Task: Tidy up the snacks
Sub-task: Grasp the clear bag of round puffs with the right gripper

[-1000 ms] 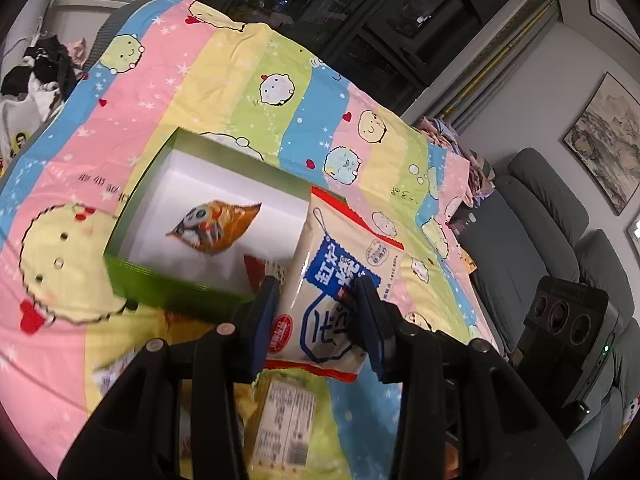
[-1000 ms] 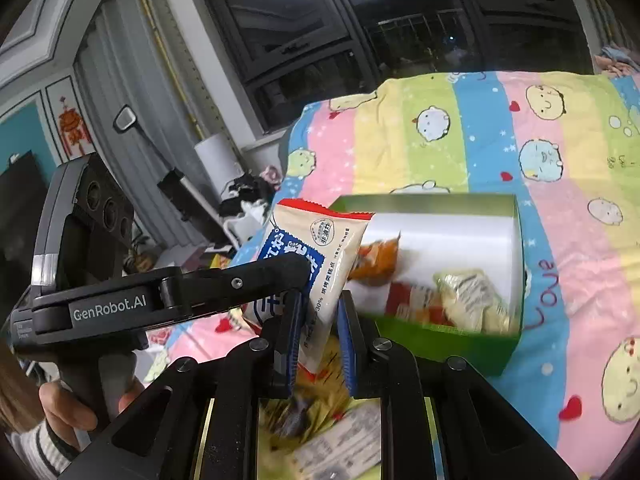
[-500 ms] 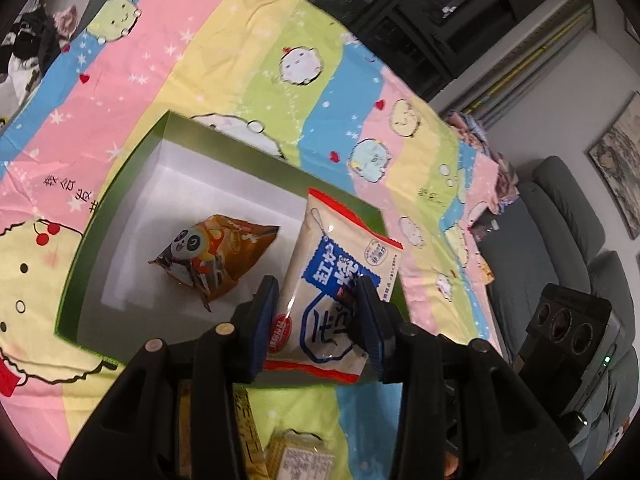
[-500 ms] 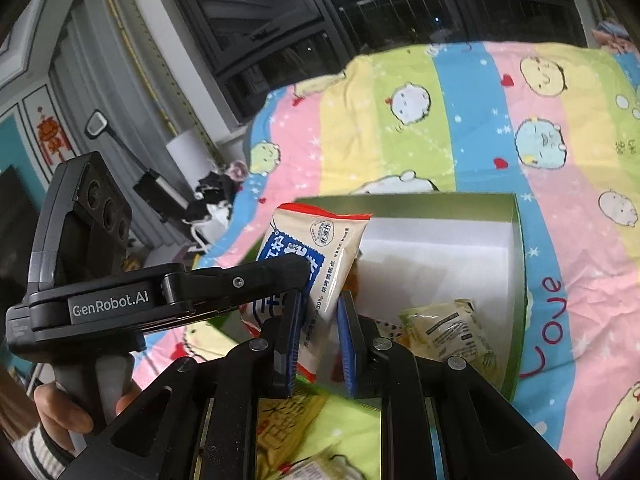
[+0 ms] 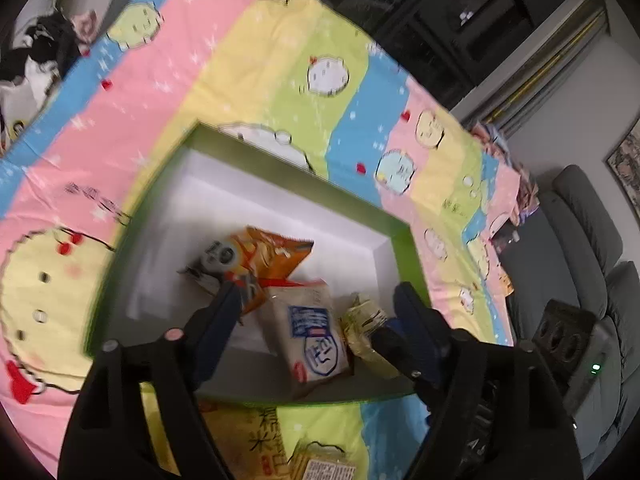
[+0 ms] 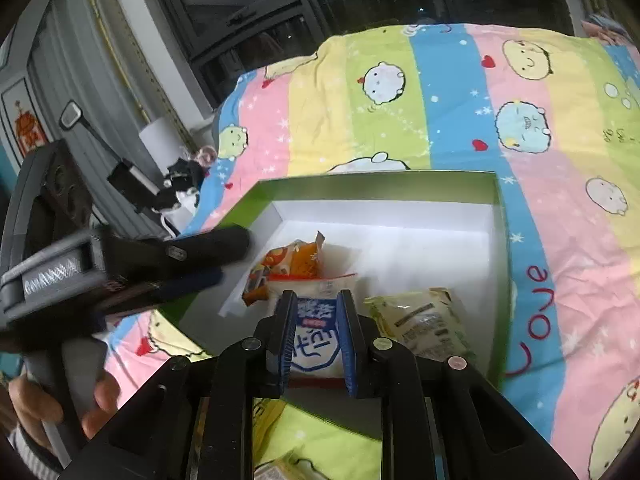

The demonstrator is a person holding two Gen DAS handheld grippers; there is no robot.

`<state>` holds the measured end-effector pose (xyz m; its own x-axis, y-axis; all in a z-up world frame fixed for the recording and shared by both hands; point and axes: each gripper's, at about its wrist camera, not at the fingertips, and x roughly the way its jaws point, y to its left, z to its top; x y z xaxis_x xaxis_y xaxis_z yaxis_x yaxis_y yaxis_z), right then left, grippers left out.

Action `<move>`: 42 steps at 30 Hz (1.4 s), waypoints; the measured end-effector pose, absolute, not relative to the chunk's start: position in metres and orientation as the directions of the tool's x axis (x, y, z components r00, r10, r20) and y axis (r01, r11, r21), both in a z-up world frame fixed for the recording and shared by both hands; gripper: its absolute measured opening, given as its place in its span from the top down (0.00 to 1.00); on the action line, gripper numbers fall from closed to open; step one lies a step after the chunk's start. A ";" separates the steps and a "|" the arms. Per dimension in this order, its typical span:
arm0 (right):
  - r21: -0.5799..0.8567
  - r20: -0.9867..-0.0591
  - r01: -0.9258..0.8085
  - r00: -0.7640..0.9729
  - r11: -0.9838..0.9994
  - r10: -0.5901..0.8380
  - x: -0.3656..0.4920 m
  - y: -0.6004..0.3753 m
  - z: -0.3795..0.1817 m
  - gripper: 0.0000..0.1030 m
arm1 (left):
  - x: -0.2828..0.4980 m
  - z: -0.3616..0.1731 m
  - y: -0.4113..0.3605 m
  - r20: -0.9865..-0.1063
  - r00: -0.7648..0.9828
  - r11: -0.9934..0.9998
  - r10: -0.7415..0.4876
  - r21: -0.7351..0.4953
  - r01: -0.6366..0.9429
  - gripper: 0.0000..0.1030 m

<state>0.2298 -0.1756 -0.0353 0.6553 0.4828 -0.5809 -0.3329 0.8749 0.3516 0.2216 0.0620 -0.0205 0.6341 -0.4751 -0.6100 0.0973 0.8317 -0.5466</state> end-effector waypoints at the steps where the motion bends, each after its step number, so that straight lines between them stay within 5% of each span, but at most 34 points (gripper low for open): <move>1: 0.356 -0.576 -0.334 0.657 0.873 0.486 0.228 -0.177 -0.034 0.76 | 0.217 -0.016 0.067 -0.604 0.646 0.834 -0.468 -0.543 0.097 0.17; 5: 0.365 -0.561 -0.330 0.668 0.870 0.489 0.211 -0.186 -0.027 0.48 | 0.191 -0.002 0.091 -0.593 0.683 0.850 -0.426 -0.521 0.079 0.16; 7: 0.375 -0.557 -0.326 0.669 0.868 0.492 0.201 -0.190 -0.026 0.42 | 0.174 -0.001 0.105 -0.588 0.699 0.854 -0.407 -0.517 0.063 0.11; 20: 0.394 -0.608 -0.417 0.550 0.819 0.573 0.138 -0.171 -0.044 0.40 | 0.087 -0.049 0.143 -0.665 0.650 0.841 -0.367 -0.536 -0.074 0.09; 36: 0.078 -0.689 -0.709 0.470 0.701 0.551 0.110 -0.057 -0.054 0.40 | 0.076 -0.098 0.154 -0.613 0.611 0.665 -0.500 -0.724 -0.182 0.10; 42: 0.056 -0.734 -0.745 0.421 0.665 0.533 0.126 -0.027 -0.068 0.45 | 0.085 -0.108 0.154 -0.618 0.594 0.660 -0.515 -0.728 -0.185 0.27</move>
<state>0.1261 -0.0272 -0.0678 0.4212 0.5330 -0.7339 -0.7448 0.6650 0.0556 0.0851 0.1543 -0.1077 0.5936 -0.5154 -0.6181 -0.1846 0.6604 -0.7279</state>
